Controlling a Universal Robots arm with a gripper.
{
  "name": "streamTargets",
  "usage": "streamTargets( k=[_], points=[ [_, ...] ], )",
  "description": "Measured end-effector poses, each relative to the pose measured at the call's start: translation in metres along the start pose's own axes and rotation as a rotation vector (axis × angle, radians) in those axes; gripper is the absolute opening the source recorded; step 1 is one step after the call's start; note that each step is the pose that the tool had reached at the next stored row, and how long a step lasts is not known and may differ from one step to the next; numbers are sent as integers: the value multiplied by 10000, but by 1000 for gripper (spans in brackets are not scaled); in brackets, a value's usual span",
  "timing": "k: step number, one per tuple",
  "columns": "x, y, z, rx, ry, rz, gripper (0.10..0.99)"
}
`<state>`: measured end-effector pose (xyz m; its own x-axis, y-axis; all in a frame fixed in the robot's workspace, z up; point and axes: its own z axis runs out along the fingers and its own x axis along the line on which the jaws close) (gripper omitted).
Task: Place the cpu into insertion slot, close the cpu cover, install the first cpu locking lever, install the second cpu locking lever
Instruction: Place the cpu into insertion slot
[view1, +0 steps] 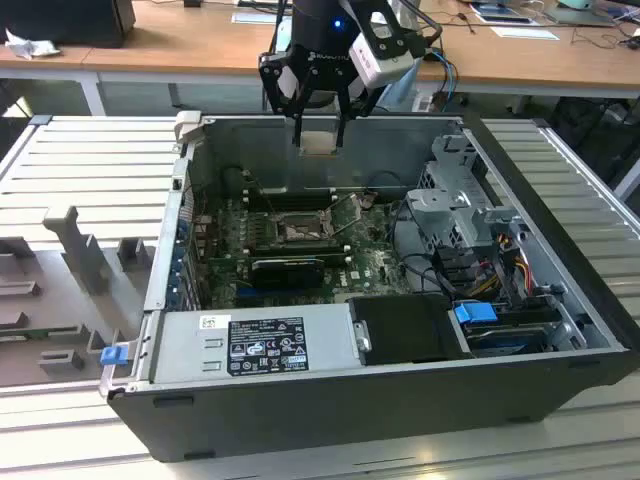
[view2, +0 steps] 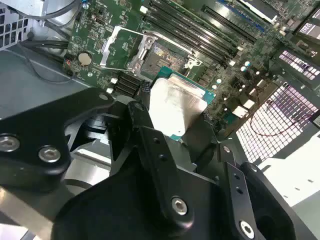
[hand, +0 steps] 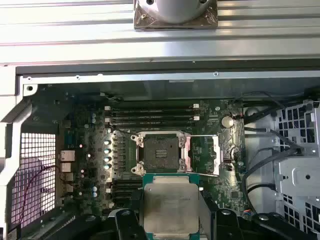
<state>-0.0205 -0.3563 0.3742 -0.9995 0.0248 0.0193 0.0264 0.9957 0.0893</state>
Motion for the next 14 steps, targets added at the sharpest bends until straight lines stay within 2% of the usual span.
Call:
streamTargets(
  k=[5,14],
  points=[
    [0,0,3,-9,-47,520,529],
    [1,0,5,-15,-78,870,529]
  ],
)
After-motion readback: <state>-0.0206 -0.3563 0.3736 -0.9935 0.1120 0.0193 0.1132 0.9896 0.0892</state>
